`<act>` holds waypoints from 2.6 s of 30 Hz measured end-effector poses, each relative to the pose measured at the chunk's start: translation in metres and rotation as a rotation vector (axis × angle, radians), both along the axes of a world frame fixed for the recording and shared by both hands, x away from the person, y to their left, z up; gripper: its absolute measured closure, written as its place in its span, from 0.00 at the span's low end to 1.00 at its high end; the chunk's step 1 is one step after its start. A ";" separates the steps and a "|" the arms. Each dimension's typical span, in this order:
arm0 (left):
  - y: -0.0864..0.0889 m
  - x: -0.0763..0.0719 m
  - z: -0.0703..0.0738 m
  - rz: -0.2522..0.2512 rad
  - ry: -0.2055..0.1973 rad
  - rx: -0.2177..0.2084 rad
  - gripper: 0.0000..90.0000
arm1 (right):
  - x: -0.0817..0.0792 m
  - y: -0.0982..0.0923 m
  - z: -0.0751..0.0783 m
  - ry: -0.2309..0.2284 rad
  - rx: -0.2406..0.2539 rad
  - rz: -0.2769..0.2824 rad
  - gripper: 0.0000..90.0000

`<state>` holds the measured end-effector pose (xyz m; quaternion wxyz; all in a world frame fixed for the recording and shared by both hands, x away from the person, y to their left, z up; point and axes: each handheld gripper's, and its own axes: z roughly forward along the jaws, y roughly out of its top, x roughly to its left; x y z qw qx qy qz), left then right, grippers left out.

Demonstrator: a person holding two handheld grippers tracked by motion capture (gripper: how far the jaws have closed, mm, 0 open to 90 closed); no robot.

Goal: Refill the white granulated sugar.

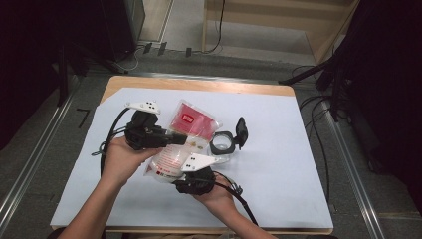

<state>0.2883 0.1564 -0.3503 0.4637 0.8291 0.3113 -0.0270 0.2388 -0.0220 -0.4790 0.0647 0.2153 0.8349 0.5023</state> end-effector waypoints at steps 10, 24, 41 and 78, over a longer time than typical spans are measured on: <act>-0.007 0.002 -0.008 0.007 0.038 -0.054 0.93 | -0.003 0.001 0.007 0.058 0.032 0.018 0.63; -0.012 0.011 -0.016 0.053 0.146 -0.118 0.93 | -0.009 0.004 0.008 0.072 0.021 -0.007 0.60; -0.028 0.015 -0.018 0.023 0.143 -0.066 0.89 | -0.011 0.004 0.008 0.104 0.028 -0.011 0.67; -0.045 0.030 0.010 0.071 0.204 0.072 0.92 | 0.001 0.003 0.031 0.108 0.031 -0.010 0.65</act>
